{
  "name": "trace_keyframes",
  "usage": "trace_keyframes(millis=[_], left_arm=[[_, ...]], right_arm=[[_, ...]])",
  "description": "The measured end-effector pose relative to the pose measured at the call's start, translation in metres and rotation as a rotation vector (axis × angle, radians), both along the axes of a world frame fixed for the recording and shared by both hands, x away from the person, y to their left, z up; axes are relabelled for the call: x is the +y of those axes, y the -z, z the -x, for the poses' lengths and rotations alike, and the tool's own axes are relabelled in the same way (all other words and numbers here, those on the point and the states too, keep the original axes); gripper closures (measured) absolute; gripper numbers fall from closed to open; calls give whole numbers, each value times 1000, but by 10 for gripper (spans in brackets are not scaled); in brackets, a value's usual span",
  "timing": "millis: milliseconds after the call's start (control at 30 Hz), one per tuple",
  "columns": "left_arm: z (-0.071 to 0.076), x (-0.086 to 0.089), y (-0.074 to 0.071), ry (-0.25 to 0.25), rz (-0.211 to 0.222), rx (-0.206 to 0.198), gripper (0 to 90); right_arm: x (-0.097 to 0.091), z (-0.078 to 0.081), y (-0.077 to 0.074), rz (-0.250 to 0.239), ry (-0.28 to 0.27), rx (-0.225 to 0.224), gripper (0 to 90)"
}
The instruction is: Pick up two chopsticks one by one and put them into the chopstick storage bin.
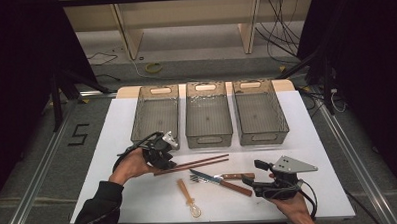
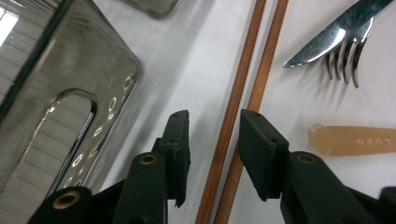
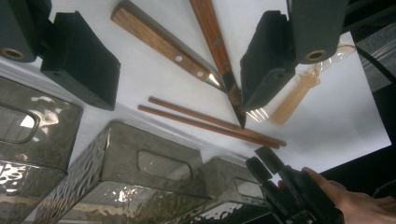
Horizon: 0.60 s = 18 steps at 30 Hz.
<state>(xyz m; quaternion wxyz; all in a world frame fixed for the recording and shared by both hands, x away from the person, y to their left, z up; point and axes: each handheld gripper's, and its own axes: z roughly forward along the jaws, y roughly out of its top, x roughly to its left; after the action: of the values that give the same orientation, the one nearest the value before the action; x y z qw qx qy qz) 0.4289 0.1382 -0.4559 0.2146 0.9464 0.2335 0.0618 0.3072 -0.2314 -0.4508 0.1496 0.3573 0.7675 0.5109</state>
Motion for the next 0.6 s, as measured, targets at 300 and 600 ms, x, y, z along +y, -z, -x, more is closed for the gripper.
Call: trace_keyframes(millis=[300, 600], left_arm=[[-1, -3, 9, 35, -32, 25, 696], [-3, -4, 13, 52, -53, 52, 747]], right_arm=[[0, -1, 1, 0, -5, 7, 291], [0, -2, 1, 1, -8, 10, 293]])
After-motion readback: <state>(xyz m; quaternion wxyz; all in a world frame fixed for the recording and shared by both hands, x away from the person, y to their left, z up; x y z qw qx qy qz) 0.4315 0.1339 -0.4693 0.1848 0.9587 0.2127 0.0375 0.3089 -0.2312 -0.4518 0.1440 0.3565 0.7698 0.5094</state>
